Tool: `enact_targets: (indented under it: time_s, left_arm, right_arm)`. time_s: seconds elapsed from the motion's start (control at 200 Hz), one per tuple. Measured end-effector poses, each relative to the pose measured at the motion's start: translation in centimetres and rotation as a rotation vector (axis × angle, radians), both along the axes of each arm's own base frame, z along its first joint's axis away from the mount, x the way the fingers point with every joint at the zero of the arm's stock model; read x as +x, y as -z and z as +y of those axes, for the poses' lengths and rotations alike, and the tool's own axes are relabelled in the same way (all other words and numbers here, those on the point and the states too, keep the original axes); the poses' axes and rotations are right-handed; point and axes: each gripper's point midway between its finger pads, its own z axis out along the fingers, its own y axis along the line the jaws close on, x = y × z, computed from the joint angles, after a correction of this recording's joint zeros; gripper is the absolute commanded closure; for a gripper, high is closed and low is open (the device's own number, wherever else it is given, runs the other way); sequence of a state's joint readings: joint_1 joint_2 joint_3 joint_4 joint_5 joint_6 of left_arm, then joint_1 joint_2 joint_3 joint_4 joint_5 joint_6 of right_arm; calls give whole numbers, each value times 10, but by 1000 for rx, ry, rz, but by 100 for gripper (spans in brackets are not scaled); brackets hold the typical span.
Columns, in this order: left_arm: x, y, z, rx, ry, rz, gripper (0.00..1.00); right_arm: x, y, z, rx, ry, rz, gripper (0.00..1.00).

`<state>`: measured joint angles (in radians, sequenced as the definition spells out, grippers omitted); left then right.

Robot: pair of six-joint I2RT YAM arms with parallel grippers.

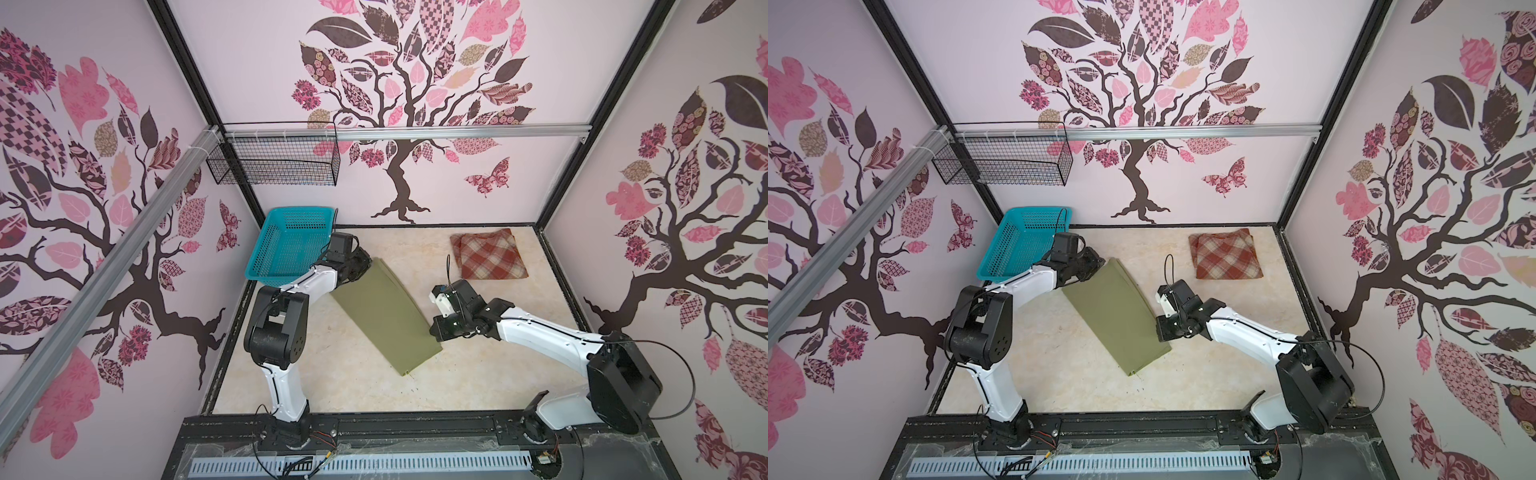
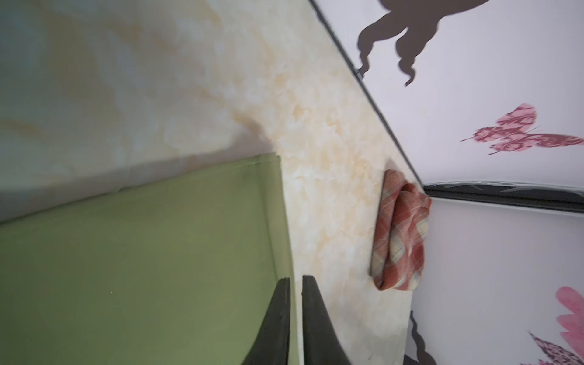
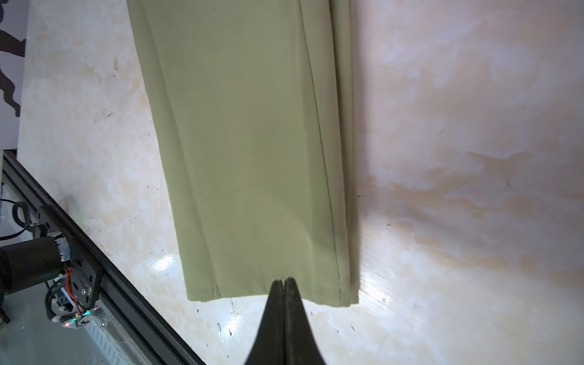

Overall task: Fold and stack skirts
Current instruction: Fold the skirt at the center of the table, then rotate the skirt at the center of the table.

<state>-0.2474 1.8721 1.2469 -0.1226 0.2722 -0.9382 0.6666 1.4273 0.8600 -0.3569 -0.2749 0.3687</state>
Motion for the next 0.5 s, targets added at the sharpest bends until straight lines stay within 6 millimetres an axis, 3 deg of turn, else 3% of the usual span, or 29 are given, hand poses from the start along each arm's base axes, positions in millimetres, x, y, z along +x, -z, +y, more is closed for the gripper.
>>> enact_targets:
  time_s: [0.265,0.5]
  left_arm:
    - [-46,42,20,112,27,145,91]
    - [-74,74,42,174,18,249,91]
  right_arm:
    - [-2,31,3,-10,13,65,100]
    - [-6,68,-10,-88,50,121,100]
